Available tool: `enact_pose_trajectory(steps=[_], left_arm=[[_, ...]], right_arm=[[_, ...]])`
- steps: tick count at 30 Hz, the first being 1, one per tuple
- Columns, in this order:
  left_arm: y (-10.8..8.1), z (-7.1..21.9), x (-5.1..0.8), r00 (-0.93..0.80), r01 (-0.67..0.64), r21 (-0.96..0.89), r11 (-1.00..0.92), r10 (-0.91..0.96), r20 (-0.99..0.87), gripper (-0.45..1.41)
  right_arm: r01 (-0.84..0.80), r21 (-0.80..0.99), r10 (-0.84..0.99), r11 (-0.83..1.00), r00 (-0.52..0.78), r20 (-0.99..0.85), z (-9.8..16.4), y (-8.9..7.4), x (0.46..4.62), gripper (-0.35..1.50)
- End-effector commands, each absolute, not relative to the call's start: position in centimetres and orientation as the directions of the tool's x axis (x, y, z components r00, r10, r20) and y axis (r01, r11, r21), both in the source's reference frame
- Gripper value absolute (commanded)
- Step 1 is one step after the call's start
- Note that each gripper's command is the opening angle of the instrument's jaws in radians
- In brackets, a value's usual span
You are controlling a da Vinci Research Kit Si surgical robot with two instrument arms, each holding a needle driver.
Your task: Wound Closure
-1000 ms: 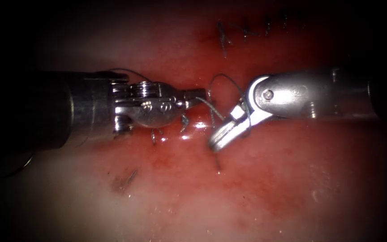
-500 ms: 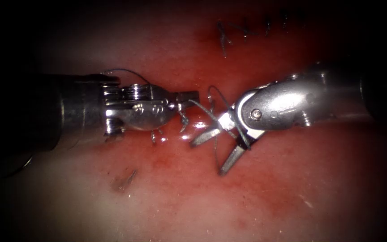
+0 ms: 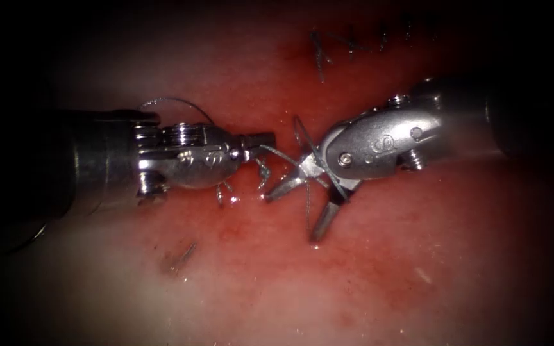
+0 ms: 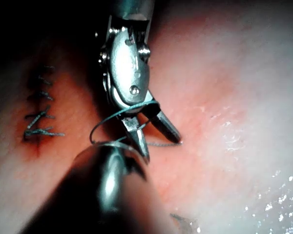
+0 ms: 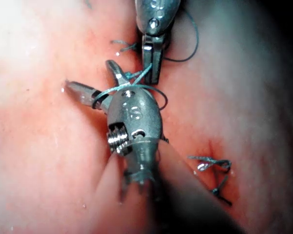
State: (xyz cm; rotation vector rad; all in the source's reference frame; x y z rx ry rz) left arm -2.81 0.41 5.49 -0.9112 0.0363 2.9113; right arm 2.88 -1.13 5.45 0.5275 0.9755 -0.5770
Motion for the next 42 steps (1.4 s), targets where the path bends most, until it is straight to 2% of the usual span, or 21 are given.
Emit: enact_pose_trajectory(steps=[1,8,10,12,14,15,17,18,31,42], left_arm=[[0.41,5.54,-2.87,-0.817,-0.097,-0.006,-0.995,0.083,-0.571,-0.45],[0.4,5.54,-2.85,-0.817,-0.098,-0.01,-0.995,0.086,-0.57,-0.45],[0.4,5.54,-2.85,-0.817,-0.098,-0.009,-0.995,0.086,-0.57,-0.45],[0.39,5.54,-2.85,-0.818,-0.098,-0.009,-0.995,0.085,-0.569,-0.45],[0.37,5.54,-2.85,-0.818,-0.097,-0.007,-0.995,0.083,-0.569,-0.45],[0.35,5.54,-2.85,-0.819,-0.094,-0.008,-0.996,0.082,-0.568,-0.45],[0.32,5.53,-2.85,-0.819,-0.091,-0.01,-0.996,0.08,-0.568,-0.45],[0.31,5.52,-2.84,-0.82,-0.088,-0.012,-0.996,0.08,-0.567,-0.45],[0.24,5.49,-2.84,-0.82,-0.085,-0.011,-0.996,0.076,-0.567,-0.45],[-0.2,5.4,-2.84,-0.831,-0.057,0.0,-0.998,0.048,-0.555,-0.45]], right_arm=[[0.673,0.154,-0.224,0.724,0.44,-0.87,5.54,-1.2,2.96,1.2],[0.712,0.172,-0.27,0.681,0.462,-0.845,5.58,-1.26,2.92,1.13],[0.714,0.173,-0.272,0.678,0.463,-0.844,5.59,-1.27,2.92,1.05],[0.731,0.182,-0.27,0.658,0.454,-0.849,5.6,-1.31,2.93,0.81],[0.74,0.18,-0.28,0.648,0.451,-0.847,5.6,-1.34,2.92,0.71],[0.751,0.182,-0.283,0.634,0.445,-0.85,5.61,-1.35,2.92,0.57],[0.787,0.192,-0.29,0.587,0.426,-0.857,5.62,-1.39,2.89,-0.18],[0.801,0.194,-0.298,0.567,0.419,-0.858,5.62,-1.41,2.87,-0.35],[0.809,0.277,-0.293,0.519,0.473,-0.831,5.69,-1.42,2.79,-0.35],[0.721,0.282,-0.144,0.633,0.468,-0.872,5.52,-1.11,2.77,-0.35]])
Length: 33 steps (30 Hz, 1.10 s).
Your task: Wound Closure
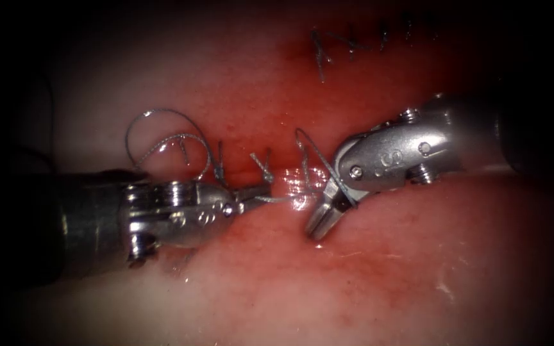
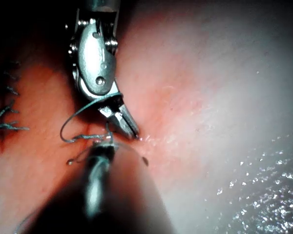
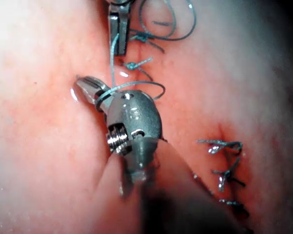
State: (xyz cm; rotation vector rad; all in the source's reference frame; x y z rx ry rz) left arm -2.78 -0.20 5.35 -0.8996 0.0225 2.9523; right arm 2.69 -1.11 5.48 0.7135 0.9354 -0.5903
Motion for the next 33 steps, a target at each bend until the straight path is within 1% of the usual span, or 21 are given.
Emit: enact_pose_trajectory(steps=[1,9,17,24,33], left_arm=[[-0.2,5.4,-2.83,-0.832,-0.053,0.0,-0.999,0.044,-0.554,-0.45],[-0.7,5.4,-2.77,-0.849,-0.032,-0.007,-0.999,0.03,-0.528,-0.45],[-1.0,5.3,-2.83,-0.855,-0.015,-0.018,-1.0,0.022,-0.518,-0.45],[-1.2,5.0,-2.85,-0.853,-0.002,-0.025,-1.0,0.015,-0.521,-0.45],[-1.6,4.7,-2.67,-0.859,0.025,-0.032,-0.999,-0.005,-0.513,-0.45]], right_arm=[[0.717,0.288,-0.137,0.634,0.471,-0.872,5.5,-1.1,2.77,-0.35],[0.689,0.301,-0.075,0.659,0.458,-0.886,5.4,-1.0,2.77,-0.35],[0.663,0.311,-0.02,0.681,0.442,-0.897,5.2,-0.8,2.8,-0.35],[0.642,0.312,-0.018,0.7,0.452,-0.892,5.2,-0.7,2.8,-0.35],[0.609,0.312,-0.015,0.729,0.471,-0.882,5.3,-0.6,2.78,-0.35]])
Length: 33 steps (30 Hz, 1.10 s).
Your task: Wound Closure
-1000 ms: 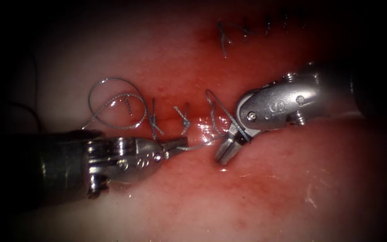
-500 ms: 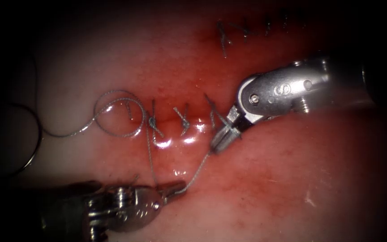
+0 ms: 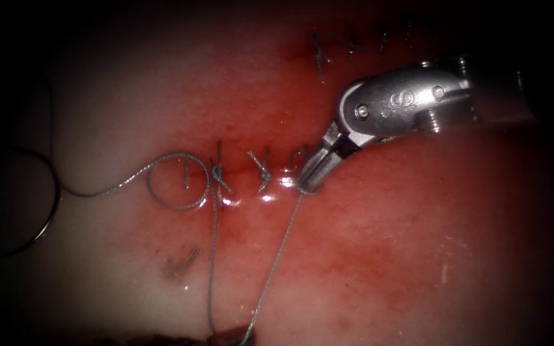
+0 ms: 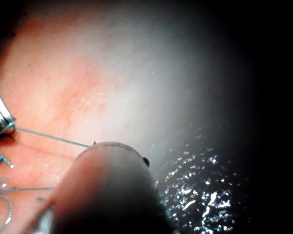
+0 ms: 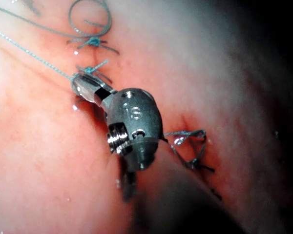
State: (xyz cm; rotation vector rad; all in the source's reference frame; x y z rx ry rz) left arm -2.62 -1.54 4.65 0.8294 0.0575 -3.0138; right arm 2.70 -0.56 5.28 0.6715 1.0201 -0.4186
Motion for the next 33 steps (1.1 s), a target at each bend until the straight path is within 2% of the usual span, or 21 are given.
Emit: enact_pose_trajectory(steps=[1,12,21,33], left_arm=[[-1.6,4.7,-2.65,-0.859,0.029,-0.033,-0.999,-0.008,-0.512,-0.45],[-2.3,4.7,-2.59,-0.879,0.086,-0.045,-0.995,-0.055,-0.474,-0.45],[-2.5,4.8,-2.58,-0.882,0.096,-0.071,-0.993,-0.052,-0.469,-0.45],[-2.8,4.5,-2.45,-0.878,0.124,-0.086,-0.989,-0.069,-0.474,-0.45]], right_arm=[[0.606,0.312,-0.015,0.732,0.472,-0.881,5.3,-0.5,2.78,-0.35],[0.569,0.312,-0.009,0.761,0.491,-0.871,5.4,-0.4,2.76,-0.35],[0.471,0.318,0.01,0.822,0.548,-0.837,5.5,-0.2,2.73,-0.35],[0.437,0.308,0.024,0.845,0.544,-0.839,5.6,-0.1,2.75,-0.35]])
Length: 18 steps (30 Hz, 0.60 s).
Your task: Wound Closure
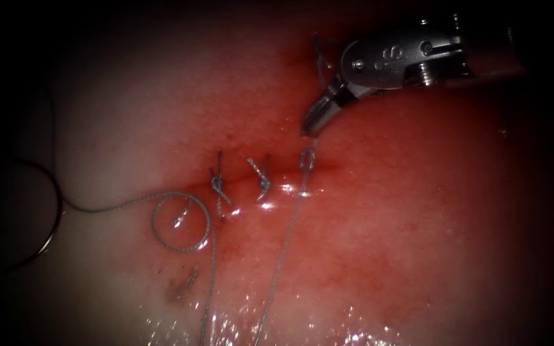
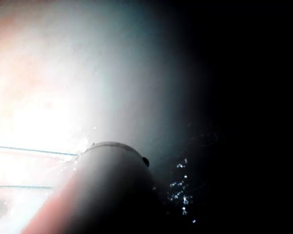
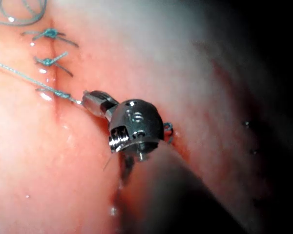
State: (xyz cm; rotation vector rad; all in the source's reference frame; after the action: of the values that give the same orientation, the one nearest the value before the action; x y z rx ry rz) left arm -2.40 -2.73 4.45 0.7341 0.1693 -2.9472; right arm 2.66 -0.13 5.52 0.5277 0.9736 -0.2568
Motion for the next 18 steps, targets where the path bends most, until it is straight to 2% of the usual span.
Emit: enact_pose_trajectory(steps=[1,14,18], left_arm=[[-2.8,4.44,-2.45,-0.877,0.125,-0.087,-0.988,-0.069,-0.475,-0.45],[-3.08,3.95,-2.61,-0.854,0.143,-0.112,-0.983,-0.066,-0.516,-0.45],[-3.13,4.0,-2.71,-0.849,0.146,-0.11,-0.983,-0.067,-0.524,-0.45]], right_arm=[[0.437,0.308,0.024,0.845,0.545,-0.838,5.58,-0.15,2.75,-0.35],[0.364,0.302,0.04,0.881,0.579,-0.815,5.65,-0.14,2.77,-0.35],[0.297,0.284,0.024,0.912,0.651,-0.758,5.71,-0.09,2.76,-0.35]])
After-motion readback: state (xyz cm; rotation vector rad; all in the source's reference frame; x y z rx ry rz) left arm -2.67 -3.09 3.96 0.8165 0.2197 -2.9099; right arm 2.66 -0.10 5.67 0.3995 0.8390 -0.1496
